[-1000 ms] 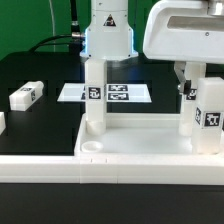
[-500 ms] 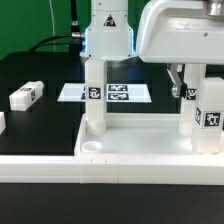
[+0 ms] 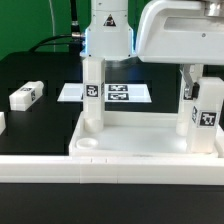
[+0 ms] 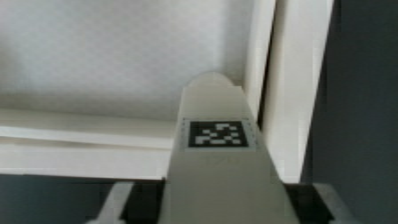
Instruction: Assemble desk
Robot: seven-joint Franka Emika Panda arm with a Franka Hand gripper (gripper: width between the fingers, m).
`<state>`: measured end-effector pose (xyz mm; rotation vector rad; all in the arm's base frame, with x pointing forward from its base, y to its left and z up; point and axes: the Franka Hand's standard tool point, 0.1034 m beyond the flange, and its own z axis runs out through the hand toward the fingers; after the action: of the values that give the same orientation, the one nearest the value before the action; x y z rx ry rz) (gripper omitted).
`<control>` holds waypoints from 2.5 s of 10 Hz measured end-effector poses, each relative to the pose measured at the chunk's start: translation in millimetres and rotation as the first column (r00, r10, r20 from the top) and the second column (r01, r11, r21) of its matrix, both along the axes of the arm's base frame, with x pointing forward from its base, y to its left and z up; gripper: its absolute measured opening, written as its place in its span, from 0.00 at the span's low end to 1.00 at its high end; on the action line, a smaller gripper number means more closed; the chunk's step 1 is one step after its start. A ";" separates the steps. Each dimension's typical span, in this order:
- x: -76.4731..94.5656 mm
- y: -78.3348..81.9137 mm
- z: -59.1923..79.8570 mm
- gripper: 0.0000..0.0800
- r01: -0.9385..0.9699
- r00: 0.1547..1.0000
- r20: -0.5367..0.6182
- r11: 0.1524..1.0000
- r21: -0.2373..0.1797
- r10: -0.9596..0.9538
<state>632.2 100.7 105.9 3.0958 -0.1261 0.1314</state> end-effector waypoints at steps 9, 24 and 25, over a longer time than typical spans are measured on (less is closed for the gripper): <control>-0.4 -1.5 -0.6 0.36 0.685 0.726 -0.005 0.723 0.088 -0.688; 0.5 1.1 -0.1 0.81 0.681 0.730 -0.019 0.725 0.101 -0.683; 0.5 0.6 -0.2 0.81 0.636 0.770 -0.014 0.766 0.095 -0.637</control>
Offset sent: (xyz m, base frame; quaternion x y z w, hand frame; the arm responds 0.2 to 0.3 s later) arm 0.0000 0.0000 0.0000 0.0000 0.0000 0.1938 0.9810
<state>632.7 101.3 105.7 2.9309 -1.1997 0.1276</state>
